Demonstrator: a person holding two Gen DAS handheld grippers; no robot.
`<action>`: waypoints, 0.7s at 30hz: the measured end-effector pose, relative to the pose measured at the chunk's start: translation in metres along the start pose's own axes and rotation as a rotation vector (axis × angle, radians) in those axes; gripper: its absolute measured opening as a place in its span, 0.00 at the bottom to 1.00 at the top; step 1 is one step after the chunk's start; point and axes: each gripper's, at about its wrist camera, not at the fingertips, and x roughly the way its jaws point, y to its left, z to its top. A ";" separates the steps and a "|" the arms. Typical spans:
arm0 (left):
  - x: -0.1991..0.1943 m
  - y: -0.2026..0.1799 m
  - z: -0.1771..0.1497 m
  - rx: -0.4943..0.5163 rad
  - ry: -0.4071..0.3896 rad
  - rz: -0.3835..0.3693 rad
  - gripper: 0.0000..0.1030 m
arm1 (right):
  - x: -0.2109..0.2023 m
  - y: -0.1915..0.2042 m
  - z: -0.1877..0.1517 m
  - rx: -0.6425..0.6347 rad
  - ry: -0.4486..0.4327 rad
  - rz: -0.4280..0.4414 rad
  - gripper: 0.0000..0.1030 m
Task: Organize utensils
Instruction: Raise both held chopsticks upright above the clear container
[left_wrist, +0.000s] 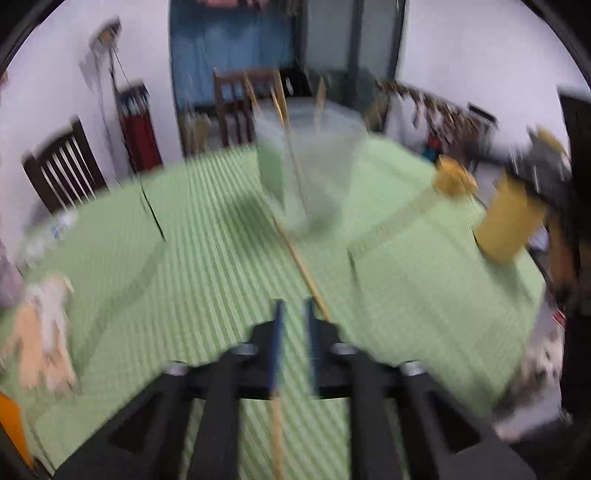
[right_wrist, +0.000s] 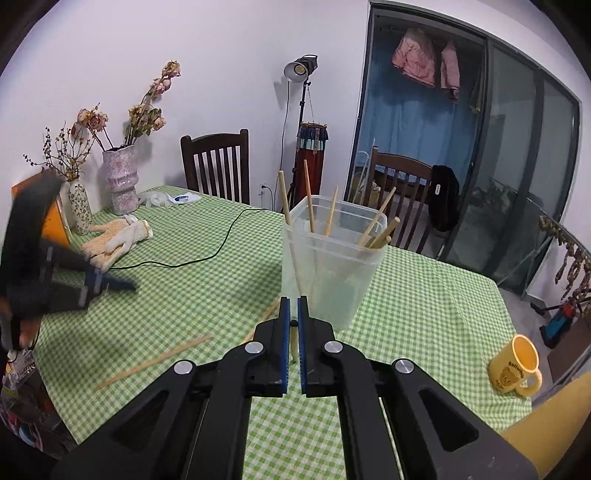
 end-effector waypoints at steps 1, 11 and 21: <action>0.005 0.001 -0.015 -0.015 0.031 0.012 0.51 | -0.001 0.001 -0.001 -0.001 -0.002 -0.004 0.04; 0.028 0.036 -0.123 -0.035 0.262 0.091 0.49 | -0.019 0.009 -0.038 -0.002 0.004 0.008 0.04; 0.021 0.059 -0.119 -0.099 0.274 0.162 0.01 | -0.030 0.001 -0.062 0.066 0.018 -0.020 0.04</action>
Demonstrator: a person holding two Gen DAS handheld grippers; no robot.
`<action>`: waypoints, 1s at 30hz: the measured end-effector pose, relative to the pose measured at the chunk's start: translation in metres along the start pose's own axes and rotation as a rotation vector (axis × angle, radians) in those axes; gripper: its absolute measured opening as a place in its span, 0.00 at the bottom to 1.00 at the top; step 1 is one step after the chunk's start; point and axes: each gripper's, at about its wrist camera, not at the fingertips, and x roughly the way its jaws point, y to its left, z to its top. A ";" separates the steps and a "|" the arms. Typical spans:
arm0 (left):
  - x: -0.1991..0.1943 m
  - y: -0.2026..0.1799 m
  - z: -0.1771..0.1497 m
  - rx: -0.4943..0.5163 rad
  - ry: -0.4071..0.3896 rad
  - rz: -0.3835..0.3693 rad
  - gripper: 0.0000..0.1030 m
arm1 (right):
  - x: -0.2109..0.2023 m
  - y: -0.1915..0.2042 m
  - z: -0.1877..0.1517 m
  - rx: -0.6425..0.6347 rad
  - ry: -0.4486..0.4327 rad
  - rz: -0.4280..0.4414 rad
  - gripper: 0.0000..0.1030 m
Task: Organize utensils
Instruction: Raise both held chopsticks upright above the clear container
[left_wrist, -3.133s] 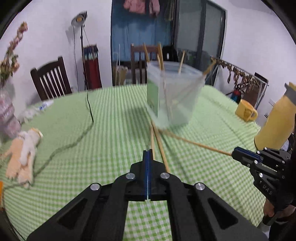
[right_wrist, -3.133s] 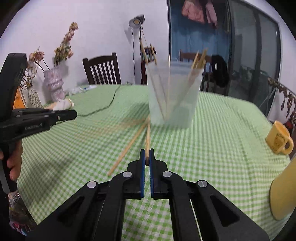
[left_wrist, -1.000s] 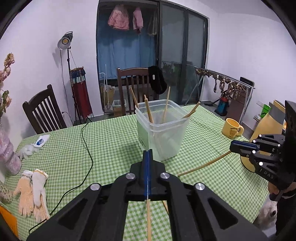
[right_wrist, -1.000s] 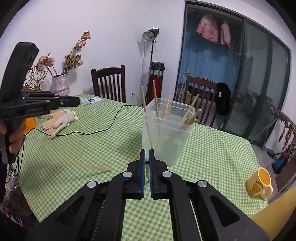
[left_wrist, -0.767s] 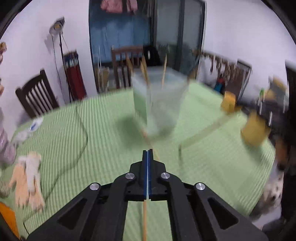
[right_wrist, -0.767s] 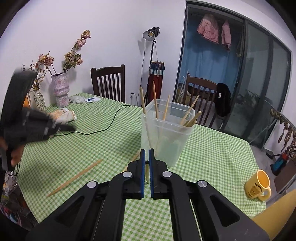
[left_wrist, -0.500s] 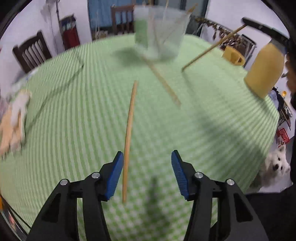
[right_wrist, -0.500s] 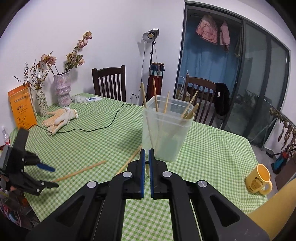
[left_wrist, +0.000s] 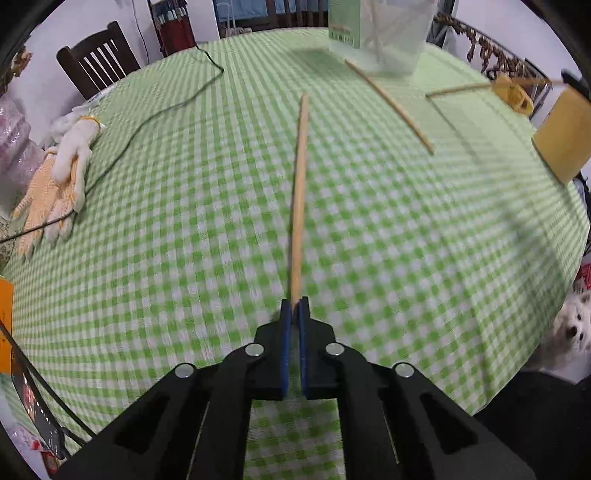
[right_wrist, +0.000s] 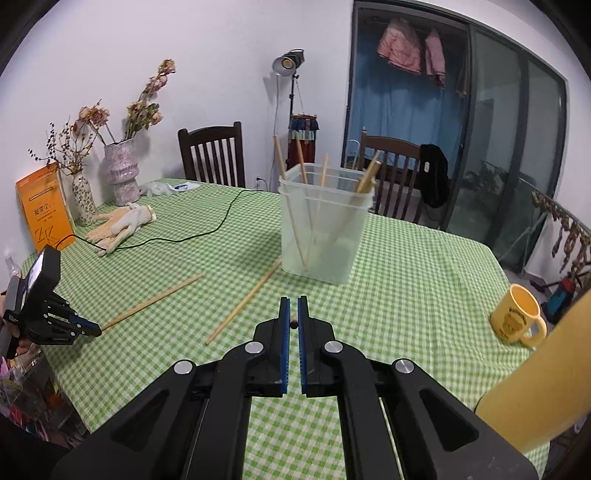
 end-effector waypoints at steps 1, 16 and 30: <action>-0.006 0.000 0.010 -0.001 -0.021 0.003 0.01 | -0.001 -0.001 -0.001 0.002 -0.002 -0.001 0.04; -0.112 -0.057 0.148 0.183 -0.301 -0.024 0.01 | -0.012 -0.002 0.025 -0.021 -0.068 -0.016 0.04; -0.116 -0.097 0.245 0.210 -0.326 -0.132 0.01 | 0.021 -0.029 0.083 -0.021 -0.012 0.017 0.04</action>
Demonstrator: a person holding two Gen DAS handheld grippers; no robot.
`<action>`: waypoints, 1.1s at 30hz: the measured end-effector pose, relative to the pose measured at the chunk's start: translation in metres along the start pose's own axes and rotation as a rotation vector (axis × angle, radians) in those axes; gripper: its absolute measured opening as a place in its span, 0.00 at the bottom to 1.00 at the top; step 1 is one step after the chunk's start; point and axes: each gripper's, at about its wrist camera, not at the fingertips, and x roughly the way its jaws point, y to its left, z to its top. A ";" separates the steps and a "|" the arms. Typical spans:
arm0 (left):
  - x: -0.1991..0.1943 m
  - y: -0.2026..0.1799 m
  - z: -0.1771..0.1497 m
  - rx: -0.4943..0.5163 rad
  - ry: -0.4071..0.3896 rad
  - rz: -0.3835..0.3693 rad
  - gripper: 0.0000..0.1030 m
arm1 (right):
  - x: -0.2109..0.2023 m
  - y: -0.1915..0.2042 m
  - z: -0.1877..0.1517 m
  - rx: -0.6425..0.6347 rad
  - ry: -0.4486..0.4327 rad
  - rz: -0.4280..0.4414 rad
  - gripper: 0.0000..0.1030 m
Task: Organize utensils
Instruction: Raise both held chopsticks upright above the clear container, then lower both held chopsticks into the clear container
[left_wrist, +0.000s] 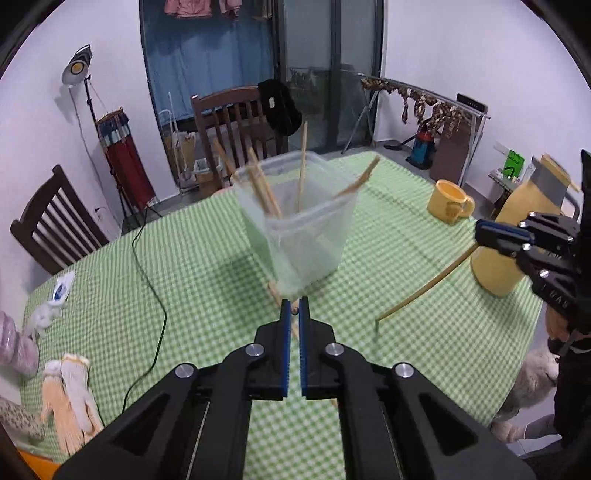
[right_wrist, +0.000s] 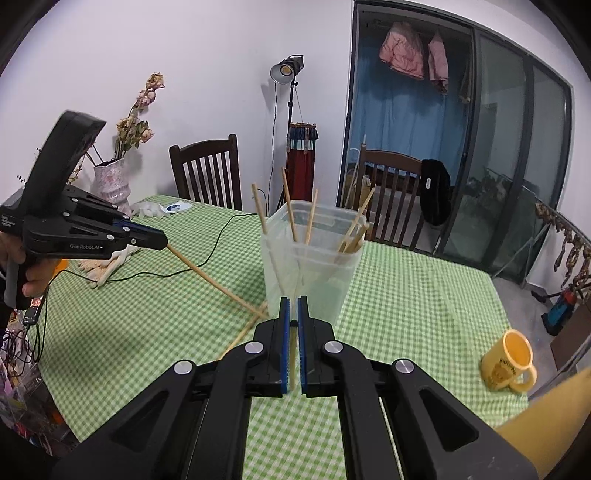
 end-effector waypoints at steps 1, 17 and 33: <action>-0.003 -0.002 0.007 0.006 -0.007 -0.001 0.01 | -0.001 0.000 0.005 -0.002 -0.003 0.001 0.04; -0.102 -0.022 0.160 0.069 -0.199 0.049 0.01 | -0.045 -0.022 0.191 -0.068 -0.162 0.011 0.04; 0.021 0.028 0.203 -0.021 -0.040 0.029 0.01 | 0.108 -0.054 0.208 0.022 0.013 0.006 0.04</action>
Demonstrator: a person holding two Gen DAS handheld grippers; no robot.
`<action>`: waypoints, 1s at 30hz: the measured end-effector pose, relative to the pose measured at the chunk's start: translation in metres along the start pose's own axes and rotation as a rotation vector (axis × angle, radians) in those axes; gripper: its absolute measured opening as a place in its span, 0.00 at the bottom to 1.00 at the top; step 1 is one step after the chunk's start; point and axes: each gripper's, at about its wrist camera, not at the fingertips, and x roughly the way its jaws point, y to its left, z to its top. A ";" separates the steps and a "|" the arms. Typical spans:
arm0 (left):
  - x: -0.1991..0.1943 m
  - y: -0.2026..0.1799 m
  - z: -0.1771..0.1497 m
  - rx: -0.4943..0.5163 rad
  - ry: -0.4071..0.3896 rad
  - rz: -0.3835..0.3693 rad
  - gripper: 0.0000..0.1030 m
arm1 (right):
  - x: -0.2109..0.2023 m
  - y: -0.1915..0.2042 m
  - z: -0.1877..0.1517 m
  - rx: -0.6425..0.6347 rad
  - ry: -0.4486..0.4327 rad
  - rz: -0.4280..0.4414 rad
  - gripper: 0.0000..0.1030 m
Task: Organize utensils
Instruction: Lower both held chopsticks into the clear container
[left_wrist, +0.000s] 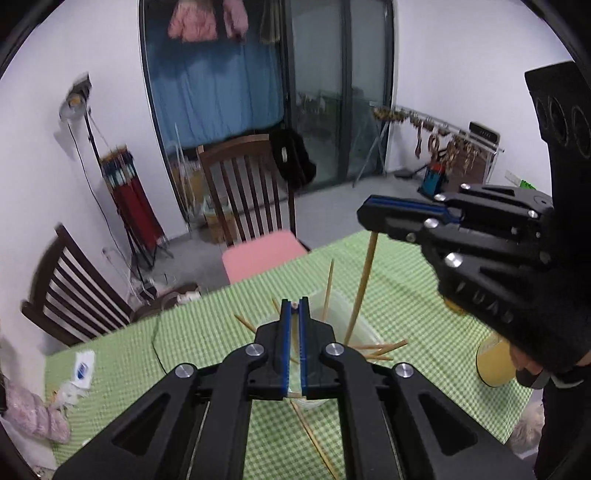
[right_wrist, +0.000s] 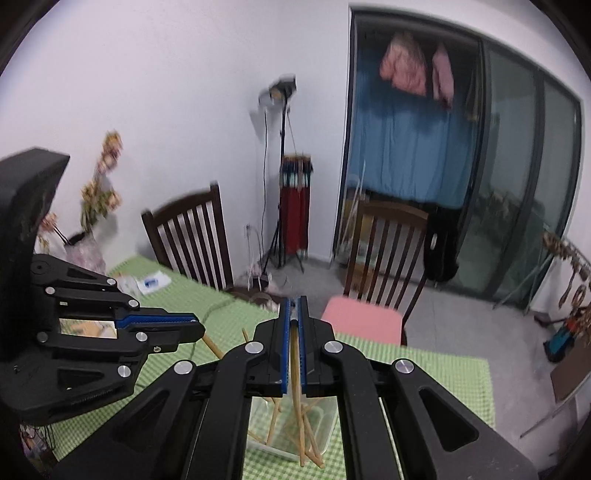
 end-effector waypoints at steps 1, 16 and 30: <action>0.010 0.003 -0.002 -0.006 0.017 -0.007 0.01 | 0.014 -0.001 -0.005 -0.001 0.031 0.001 0.04; 0.106 0.019 -0.035 -0.024 0.223 -0.063 0.01 | 0.090 -0.024 -0.053 -0.024 0.338 0.008 0.04; 0.118 0.032 -0.029 -0.114 0.238 -0.066 0.01 | 0.095 -0.022 -0.051 -0.017 0.386 0.023 0.04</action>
